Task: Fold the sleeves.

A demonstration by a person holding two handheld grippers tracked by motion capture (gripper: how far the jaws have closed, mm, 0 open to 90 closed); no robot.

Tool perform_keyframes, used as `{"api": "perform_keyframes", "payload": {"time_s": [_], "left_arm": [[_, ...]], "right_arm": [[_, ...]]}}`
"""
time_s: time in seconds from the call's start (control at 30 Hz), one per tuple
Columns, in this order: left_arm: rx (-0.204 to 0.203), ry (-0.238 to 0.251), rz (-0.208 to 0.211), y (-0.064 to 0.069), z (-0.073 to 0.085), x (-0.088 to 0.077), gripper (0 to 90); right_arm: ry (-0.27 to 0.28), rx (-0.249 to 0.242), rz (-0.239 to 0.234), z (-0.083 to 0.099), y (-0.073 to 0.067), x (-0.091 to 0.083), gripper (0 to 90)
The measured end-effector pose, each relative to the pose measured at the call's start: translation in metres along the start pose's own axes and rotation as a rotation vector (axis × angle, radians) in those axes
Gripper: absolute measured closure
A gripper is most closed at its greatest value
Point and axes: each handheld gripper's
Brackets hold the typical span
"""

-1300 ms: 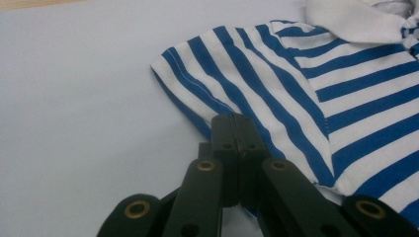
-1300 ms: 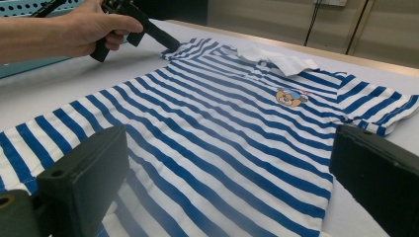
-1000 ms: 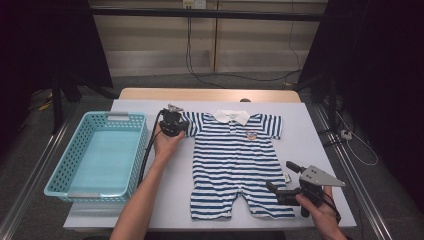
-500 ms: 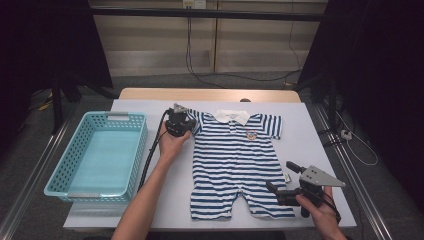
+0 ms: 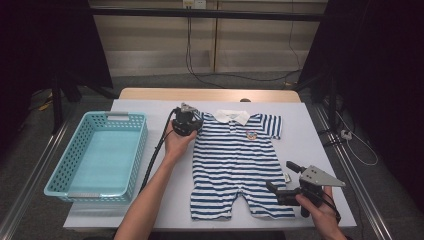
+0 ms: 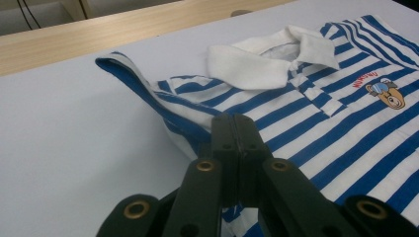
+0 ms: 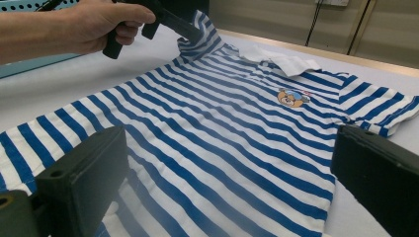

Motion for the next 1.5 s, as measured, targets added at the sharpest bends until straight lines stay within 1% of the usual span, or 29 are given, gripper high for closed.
{"api": "perform_keyframes", "payload": {"time_s": [0.03,0.07,0.1,0.13,0.17,0.2,0.23,0.27,0.43,0.5,0.53,0.63,0.7,0.73,0.83,0.93,1.0,1.03,1.07,1.13,1.17,1.2,1.23,1.3,1.33,1.37,1.4,1.43,1.5], "left_arm": [[-0.013,0.01,0.001,0.002,0.0,0.001,89.2],[0.034,-0.01,0.003,0.0,-0.001,0.001,89.2],[-0.04,0.018,0.008,0.005,0.0,0.004,89.1],[0.039,-0.017,0.007,0.001,0.0,0.004,89.0],[0.049,-0.025,0.002,0.002,0.002,0.007,89.1],[0.055,-0.027,-0.002,0.002,0.003,0.008,89.0],[0.031,-0.023,-0.002,0.004,0.005,0.01,89.0],[0.058,-0.034,-0.002,0.003,0.005,0.01,89.0],[0.053,-0.012,0.006,0.011,0.005,0.014,88.6],[0.083,-0.017,0.003,0.014,0.005,0.015,87.6],[0.062,-0.018,0.004,0.016,0.005,0.016,86.6],[0.101,-0.024,0.005,0.018,0.006,0.017,83.6],[0.091,-0.015,0.007,0.021,0.007,0.018,81.8],[0.109,-0.017,0.009,0.022,0.006,0.018,81.1],[0.1,-0.012,0.023,0.025,0.006,0.019,79.3],[0.137,-0.02,0.041,0.027,0.005,0.018,77.1],[0.134,-0.008,0.043,0.028,0.005,0.018,75.4],[0.113,0.0,0.041,0.028,0.005,0.018,74.4],[0.124,-0.006,0.048,0.026,0.004,0.016,73.1],[0.06,-0.004,0.083,0.024,0.003,0.014,69.2],[0.045,-0.013,0.102,0.022,0.002,0.012,66.6],[0.023,-0.009,0.095,0.021,0.001,0.01,66.4],[0.032,0.0,0.095,0.018,-0.001,0.008,64.9],[0.013,0.005,0.088,0.013,-0.003,0.004,61.7],[0.048,-0.011,0.085,0.008,-0.004,0.002,59.9],[0.034,-0.008,0.082,0.007,-0.004,0.002,59.9],[0.041,-0.014,0.078,0.006,-0.004,0.001,59.6],[0.012,-0.006,0.08,0.009,-0.003,0.002,58.7],[0.069,-0.032,0.083,0.009,-0.001,0.001,58.7]], "right_arm": [[0.0,0.001,-0.001,0.0,0.0,0.0,0.8],[0.0,0.0,-0.002,0.0,0.0,0.0,0.9],[0.0,0.001,-0.001,0.0,0.0,0.0,0.8],[0.0,0.001,-0.002,0.0,0.0,0.0,0.9],[0.0,0.001,-0.002,0.0,0.0,0.0,0.8],[-0.001,0.001,-0.003,0.0,0.0,0.0,0.9],[-0.001,0.001,-0.004,0.0,0.0,0.0,0.9],[-0.001,0.001,-0.005,0.0,-0.001,0.0,0.9],[-0.002,0.0,-0.005,0.0,0.0,0.0,0.9],[-0.003,-0.001,-0.006,0.0,0.0,0.0,0.9],[-0.003,0.0,-0.007,0.0,0.0,0.0,0.9],[-0.003,-0.001,-0.008,0.0,0.0,0.0,0.9],[-0.004,-0.004,-0.009,0.0,0.0,0.0,0.9],[-0.005,-0.003,-0.009,0.0,0.0,0.0,0.9],[-0.005,-0.001,-0.009,0.0,0.0,0.001,0.9],[-0.005,-0.001,-0.009,0.0,0.0,0.001,0.9],[-0.006,-0.001,-0.01,0.0,0.0,0.001,0.9],[-0.005,-0.001,-0.01,0.0,0.0,0.001,0.9],[-0.005,-0.002,-0.011,0.0,0.0,0.0,0.8],[-0.005,-0.004,-0.011,0.0,0.0,0.0,0.9],[-0.004,-0.002,-0.011,0.0,0.0,0.0,0.9],[-0.004,-0.001,-0.012,0.0,0.0,0.0,0.8],[-0.003,0.0,-0.01,0.0,0.0,0.0,0.7],[-0.003,0.002,-0.01,0.0,0.0,0.0,0.7],[-0.003,0.001,-0.009,0.0,0.0,0.0,0.6],[-0.002,0.0,-0.01,0.0,0.0,0.0,0.6],[-0.002,-0.001,-0.011,0.0,0.0,0.0,0.6],[-0.002,-0.002,-0.011,0.0,0.0,0.0,0.7],[-0.003,0.0,-0.011,0.0,0.0,0.0,0.6]]}}
Point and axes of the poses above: each handheld gripper's, and its own axes: x roughly forward along the jaws, z roughly out of its underside, y roughly to its right, and after that the axes turned 14 degrees about -z, right-handed
